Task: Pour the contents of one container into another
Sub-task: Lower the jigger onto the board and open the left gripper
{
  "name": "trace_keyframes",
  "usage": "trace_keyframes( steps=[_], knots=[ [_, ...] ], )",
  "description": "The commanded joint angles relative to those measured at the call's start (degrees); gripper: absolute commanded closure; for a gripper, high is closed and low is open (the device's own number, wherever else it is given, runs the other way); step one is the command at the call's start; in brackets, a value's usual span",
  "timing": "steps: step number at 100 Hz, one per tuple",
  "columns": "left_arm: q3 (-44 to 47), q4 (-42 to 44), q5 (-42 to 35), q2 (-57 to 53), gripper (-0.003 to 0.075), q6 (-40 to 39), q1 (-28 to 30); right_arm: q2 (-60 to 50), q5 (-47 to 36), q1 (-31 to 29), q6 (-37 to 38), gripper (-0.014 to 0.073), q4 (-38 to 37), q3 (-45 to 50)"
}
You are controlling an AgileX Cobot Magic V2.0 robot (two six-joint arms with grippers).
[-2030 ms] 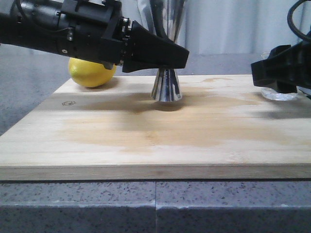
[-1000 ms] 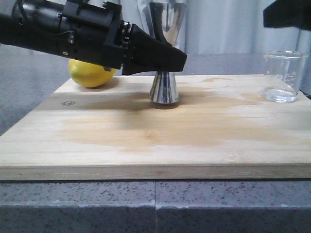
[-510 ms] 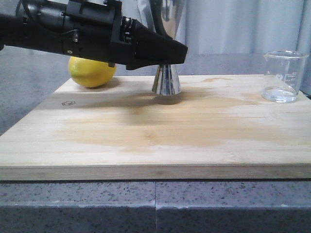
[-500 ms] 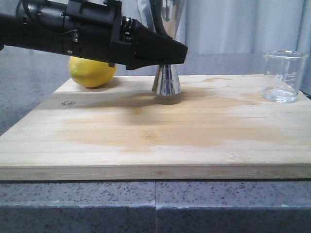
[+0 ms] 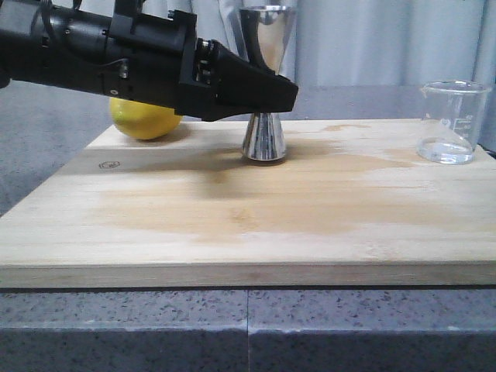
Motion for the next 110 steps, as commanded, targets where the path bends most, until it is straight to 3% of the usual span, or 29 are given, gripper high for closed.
trace_keyframes(
  steps=[1,88,98,110],
  knots=[
    [-1.7,-4.7,3.5,-2.4,0.0698,0.6,0.1,-0.8,-4.0,0.1,0.1,0.0018,-0.9,-1.4],
    [-1.7,-5.4,5.9,-0.2,0.0693,0.6,0.1,-0.8,-4.9,0.1,0.1,0.0018,-0.9,-1.5],
    [-1.7,-5.4,5.9,-0.2,0.0636,0.6,0.1,-0.8,-4.9,0.1,0.1,0.0018,-0.9,-1.5],
    [-1.7,-5.4,5.9,-0.2,0.0501,0.6,0.1,-0.8,-4.9,0.1,0.1,0.0018,-0.9,-1.5]
  ],
)
